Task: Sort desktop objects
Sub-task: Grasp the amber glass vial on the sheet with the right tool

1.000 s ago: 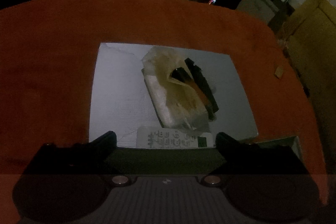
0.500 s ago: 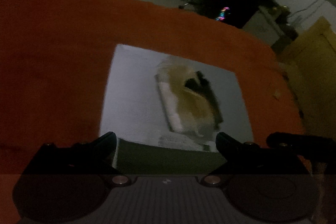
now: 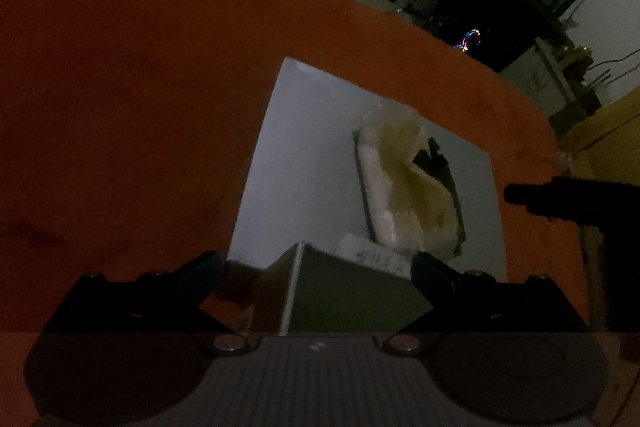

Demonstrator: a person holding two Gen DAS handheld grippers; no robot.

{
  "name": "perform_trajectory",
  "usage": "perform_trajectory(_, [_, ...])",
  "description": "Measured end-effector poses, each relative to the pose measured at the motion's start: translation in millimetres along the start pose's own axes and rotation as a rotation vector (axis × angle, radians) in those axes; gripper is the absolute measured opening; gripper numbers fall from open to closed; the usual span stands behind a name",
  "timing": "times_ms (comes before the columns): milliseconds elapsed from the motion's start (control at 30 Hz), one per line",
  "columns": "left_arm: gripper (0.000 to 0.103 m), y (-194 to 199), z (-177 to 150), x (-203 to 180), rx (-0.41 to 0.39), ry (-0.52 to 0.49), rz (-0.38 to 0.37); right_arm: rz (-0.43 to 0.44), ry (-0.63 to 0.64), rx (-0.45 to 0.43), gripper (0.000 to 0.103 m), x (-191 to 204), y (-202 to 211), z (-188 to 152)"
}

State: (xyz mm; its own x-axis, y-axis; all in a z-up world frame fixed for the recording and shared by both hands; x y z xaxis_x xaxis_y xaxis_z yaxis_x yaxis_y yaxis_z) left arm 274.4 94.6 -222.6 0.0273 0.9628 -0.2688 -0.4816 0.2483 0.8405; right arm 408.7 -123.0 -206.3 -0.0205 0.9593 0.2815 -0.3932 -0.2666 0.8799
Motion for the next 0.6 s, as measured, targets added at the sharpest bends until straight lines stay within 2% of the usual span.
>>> perform_trajectory(67, [0.102,-1,-1,0,0.004,-0.005,0.001,0.016,-0.006,-0.010,0.058,1,-5,7])
perform_trajectory(200, [0.102,-2,-2,-1,0.007,-0.012,-0.002,0.011,-0.024,0.000,0.046,4,-17,8])
perform_trajectory(600, [0.103,-4,-8,0,-0.008,-0.047,-0.011,-0.030,0.005,0.022,0.046,19,-40,-4])
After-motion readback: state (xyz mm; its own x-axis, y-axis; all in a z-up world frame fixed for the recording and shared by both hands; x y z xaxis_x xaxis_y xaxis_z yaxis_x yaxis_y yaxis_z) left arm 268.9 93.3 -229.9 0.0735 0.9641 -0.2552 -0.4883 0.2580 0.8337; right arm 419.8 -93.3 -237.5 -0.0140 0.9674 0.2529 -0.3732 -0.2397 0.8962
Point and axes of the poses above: each gripper's, at about its wrist camera, not at the fingertips, and y roughly against the way its jaws point, x to its left, z to its top, the point moved 8 cm from there along -y, roughly the way its jaws point, and after that the axes turned 14 degrees about -y, right-handed, at the moved point
